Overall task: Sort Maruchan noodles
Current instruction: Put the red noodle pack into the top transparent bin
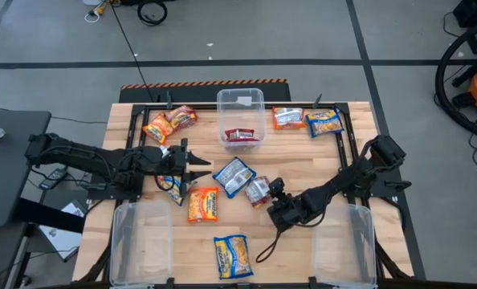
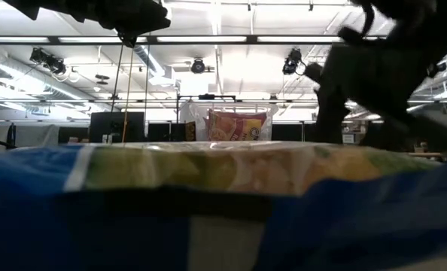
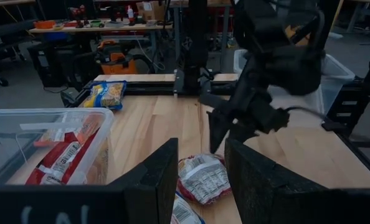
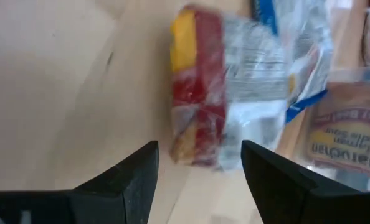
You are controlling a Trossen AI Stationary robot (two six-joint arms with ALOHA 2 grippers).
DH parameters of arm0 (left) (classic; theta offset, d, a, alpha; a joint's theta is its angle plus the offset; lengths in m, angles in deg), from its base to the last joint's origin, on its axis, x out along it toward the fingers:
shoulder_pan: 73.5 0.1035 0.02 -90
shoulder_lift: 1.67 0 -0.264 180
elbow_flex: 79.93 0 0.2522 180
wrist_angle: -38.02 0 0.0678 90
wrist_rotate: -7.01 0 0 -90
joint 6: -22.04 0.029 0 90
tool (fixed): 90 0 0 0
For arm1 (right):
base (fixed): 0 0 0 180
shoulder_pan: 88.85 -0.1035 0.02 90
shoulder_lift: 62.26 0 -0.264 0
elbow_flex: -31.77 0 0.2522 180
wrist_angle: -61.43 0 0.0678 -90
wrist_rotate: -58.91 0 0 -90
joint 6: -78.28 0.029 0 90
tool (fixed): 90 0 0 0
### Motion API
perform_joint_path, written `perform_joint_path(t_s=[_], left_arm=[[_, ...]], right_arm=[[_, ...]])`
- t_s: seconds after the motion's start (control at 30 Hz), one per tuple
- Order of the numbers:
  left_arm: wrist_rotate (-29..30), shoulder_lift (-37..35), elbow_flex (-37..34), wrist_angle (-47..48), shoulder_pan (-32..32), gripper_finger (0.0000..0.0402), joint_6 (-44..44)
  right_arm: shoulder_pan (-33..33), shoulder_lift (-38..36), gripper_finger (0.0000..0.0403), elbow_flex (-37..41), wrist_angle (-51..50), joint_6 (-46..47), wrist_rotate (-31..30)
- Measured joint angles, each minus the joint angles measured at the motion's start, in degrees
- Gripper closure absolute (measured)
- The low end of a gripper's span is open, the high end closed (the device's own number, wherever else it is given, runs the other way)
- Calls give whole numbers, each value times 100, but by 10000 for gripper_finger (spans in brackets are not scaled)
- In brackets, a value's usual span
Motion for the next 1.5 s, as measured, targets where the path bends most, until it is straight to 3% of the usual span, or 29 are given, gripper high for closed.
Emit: perform_joint_path(t_s=[0.1,0.27,0.63,0.9,1.23,1.37,1.5], left_arm=[[2,0,0,18,0,265,-1],[2,2,0,40,1,265,-2],[2,2,0,44,7,265,-2],[2,0,0,42,4,265,-4],[-22,0,0,39,-2,265,-13],[-227,1,0,13,-1,265,-17],[-516,0,0,-46,-2,265,-13]], right_arm=[[0,295,170,-7,106,15,-167],[-22,695,170,-39,146,37,-1044],[139,770,225,-52,463,655,-1456],[402,768,286,-52,537,861,-1345],[201,384,389,-165,674,866,-1197],[175,36,389,-524,302,1054,-674],[425,-180,388,-1228,-983,1886,305]])
